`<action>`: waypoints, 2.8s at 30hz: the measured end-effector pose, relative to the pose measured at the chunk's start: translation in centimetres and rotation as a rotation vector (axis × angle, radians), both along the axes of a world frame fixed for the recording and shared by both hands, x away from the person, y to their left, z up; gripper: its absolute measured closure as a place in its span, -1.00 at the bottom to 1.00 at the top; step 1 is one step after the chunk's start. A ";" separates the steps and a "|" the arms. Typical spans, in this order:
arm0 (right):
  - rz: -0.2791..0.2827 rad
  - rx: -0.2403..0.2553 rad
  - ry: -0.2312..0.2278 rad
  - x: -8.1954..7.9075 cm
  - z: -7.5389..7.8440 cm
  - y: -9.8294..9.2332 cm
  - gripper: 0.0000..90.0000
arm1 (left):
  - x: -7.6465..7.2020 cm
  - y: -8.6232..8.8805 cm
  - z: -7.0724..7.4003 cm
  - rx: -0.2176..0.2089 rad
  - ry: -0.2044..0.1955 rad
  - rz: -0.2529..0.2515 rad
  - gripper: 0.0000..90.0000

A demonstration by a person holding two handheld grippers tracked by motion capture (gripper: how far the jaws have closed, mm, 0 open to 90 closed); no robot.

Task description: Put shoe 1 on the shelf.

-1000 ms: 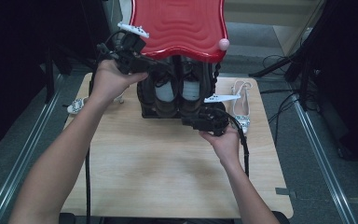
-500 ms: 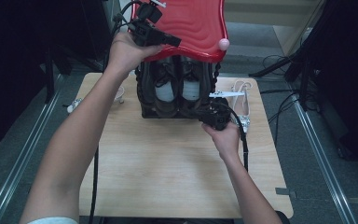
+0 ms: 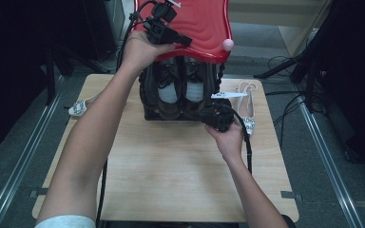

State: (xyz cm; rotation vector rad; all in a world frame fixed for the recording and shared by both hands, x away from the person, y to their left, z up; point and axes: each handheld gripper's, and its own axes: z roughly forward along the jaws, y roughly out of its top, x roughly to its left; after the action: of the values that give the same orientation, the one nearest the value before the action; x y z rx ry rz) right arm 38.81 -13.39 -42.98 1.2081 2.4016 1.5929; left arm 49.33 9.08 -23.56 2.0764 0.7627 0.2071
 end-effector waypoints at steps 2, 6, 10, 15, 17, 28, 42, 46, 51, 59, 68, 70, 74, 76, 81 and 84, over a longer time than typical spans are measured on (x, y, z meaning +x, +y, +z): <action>-0.006 0.004 -0.001 0.1 0.0 0.0 1.00 | 0.1 0.0 -0.1 -0.001 0.007 -0.005 1.00; -0.032 0.014 -0.006 0.4 0.2 -0.1 1.00 | 0.1 0.0 -0.1 -0.002 0.006 -0.008 1.00; -0.039 0.032 -0.005 0.7 0.1 -0.2 1.00 | 0.1 -0.1 -0.1 0.000 -0.001 -0.008 1.00; -0.054 0.011 -0.021 0.7 0.2 -0.1 1.00 | 0.1 0.0 -0.1 0.003 0.001 -0.012 1.00; -0.069 0.017 -0.029 0.9 0.3 -0.2 1.00 | 0.1 0.0 -0.2 -0.002 0.001 -0.008 0.99; -0.153 0.013 -0.071 1.6 0.5 -0.9 1.00 | 0.1 0.0 -0.2 -0.009 0.006 -0.007 0.99; -0.203 0.003 -0.049 2.7 -0.4 -1.9 1.00 | 0.2 0.1 -0.2 -0.017 0.016 -0.007 0.99; -0.171 0.050 -0.048 1.9 0.3 -2.3 1.00 | 0.2 0.1 -0.2 -0.018 0.017 -0.010 0.99; -0.127 0.033 -0.048 1.0 0.5 -1.3 1.00 | 0.2 0.2 -0.2 -0.015 0.013 -0.013 0.98; -0.023 -0.007 -0.063 -1.0 0.0 2.1 1.00 | 0.5 0.4 -0.3 -0.038 0.043 -0.016 0.97; 0.047 -0.027 -0.080 -1.8 -0.5 4.6 1.00 | 0.6 0.4 -0.3 -0.038 0.045 -0.021 0.96; 0.048 -0.030 -0.082 -1.8 -0.4 4.8 1.00 | 0.6 0.4 -0.3 -0.038 0.045 -0.022 0.96; 0.031 -0.034 -0.085 -1.3 -0.5 4.8 1.00 | 0.6 0.4 -0.3 -0.035 0.043 -0.025 0.96; 0.039 -0.008 -0.073 -1.0 -0.7 4.7 1.00 | 0.6 0.4 -0.3 -0.036 0.044 -0.024 0.96; 0.042 -0.012 -0.085 -1.0 -0.5 4.8 1.00 | 0.6 0.4 -0.3 -0.039 0.044 -0.022 0.96; 0.050 -0.014 -0.095 -0.9 -0.1 5.2 1.00 | 0.5 0.4 -0.3 -0.042 0.045 -0.017 0.96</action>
State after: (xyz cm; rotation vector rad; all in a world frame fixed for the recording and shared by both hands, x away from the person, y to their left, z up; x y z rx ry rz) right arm 37.88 -8.20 -43.08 1.0531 2.3983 1.6048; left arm 49.87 9.44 -23.87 2.0536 0.7702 0.1340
